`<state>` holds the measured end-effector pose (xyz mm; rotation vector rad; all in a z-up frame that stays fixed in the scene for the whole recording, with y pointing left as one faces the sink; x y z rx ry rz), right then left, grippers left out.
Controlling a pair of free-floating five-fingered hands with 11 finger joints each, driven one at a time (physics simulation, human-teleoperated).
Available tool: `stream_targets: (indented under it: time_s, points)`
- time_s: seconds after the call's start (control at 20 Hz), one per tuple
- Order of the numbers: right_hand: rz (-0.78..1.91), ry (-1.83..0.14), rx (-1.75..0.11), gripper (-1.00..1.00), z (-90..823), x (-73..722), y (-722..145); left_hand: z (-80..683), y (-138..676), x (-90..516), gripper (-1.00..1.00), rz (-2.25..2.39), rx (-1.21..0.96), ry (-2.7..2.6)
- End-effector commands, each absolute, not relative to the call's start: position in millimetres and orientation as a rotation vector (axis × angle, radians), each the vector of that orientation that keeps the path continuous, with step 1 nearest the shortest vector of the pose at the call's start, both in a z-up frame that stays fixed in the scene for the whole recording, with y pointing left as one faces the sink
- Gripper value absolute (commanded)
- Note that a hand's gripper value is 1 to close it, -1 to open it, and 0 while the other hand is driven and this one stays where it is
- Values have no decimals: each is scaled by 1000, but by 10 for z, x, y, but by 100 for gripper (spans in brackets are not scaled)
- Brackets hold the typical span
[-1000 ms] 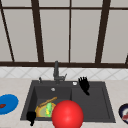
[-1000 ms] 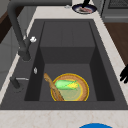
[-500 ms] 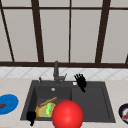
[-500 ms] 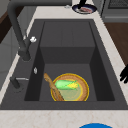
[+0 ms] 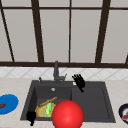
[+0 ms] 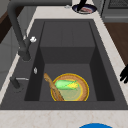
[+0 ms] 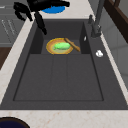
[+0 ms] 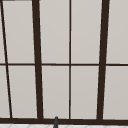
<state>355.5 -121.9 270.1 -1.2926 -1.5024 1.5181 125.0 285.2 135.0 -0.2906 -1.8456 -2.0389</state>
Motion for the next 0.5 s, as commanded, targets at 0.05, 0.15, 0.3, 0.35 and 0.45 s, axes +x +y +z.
stream_targets:
  time_s: [0.05,0.15,0.3,0.35,0.45]
  points:
    - [1557,-1554,-1256,-100,2671,3780,-1208,1350,2852,1250,0,-2039,-291,-1846]
    - [1596,-1511,-1167,-100,2570,3823,-1125,1350,2852,1250,0,-2039,-291,-1846]
    - [1575,-1543,-1125,-100,2503,3888,-1038,1350,2852,1250,0,-2039,-291,-1846]
    - [1567,-1544,-1117,-100,2492,3924,-1008,1350,2852,1250,0,-2039,-291,-1846]
    - [1560,-1537,-1098,-100,2458,4008,-946,1350,2852,1250,0,-2039,-291,-1846]
